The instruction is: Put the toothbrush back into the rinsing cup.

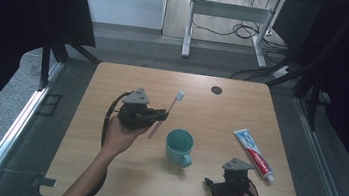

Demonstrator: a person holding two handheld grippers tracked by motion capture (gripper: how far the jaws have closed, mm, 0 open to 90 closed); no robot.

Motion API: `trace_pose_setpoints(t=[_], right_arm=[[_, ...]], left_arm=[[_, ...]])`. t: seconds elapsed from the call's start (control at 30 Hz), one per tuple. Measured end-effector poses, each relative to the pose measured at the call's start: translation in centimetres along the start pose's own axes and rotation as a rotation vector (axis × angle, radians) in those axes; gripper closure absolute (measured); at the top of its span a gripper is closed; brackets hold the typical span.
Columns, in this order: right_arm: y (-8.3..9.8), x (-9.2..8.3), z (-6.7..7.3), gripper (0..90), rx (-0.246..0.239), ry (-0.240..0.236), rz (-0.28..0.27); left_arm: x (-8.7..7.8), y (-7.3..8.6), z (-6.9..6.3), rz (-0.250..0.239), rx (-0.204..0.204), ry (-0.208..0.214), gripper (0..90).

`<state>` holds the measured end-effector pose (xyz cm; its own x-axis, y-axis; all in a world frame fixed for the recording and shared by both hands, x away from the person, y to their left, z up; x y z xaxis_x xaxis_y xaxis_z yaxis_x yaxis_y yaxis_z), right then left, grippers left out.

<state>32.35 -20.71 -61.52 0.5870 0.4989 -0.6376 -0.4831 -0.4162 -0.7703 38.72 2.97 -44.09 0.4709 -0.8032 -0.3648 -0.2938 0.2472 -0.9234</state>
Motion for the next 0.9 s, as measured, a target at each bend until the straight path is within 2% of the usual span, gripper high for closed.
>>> trace_pose_setpoints(t=[0.9], right_arm=[[0.0,0.0,0.0,0.0,0.003,0.0,-0.001]], left_arm=[[3.5,-1.1,-2.2,-0.014,0.033,0.04,84.5]])
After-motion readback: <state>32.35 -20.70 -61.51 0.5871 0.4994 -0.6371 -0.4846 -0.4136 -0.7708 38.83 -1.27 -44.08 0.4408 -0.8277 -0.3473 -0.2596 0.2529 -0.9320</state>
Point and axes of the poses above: each handheld gripper's, and its own axes: x roughly forward along the jaws, y roughly out of its underside, z roughly to its left, the point moved 10 cm from there along x, roughly forward along the jaws, and after that the axes turned 6 degrees about -z, right-handed, at the moved point
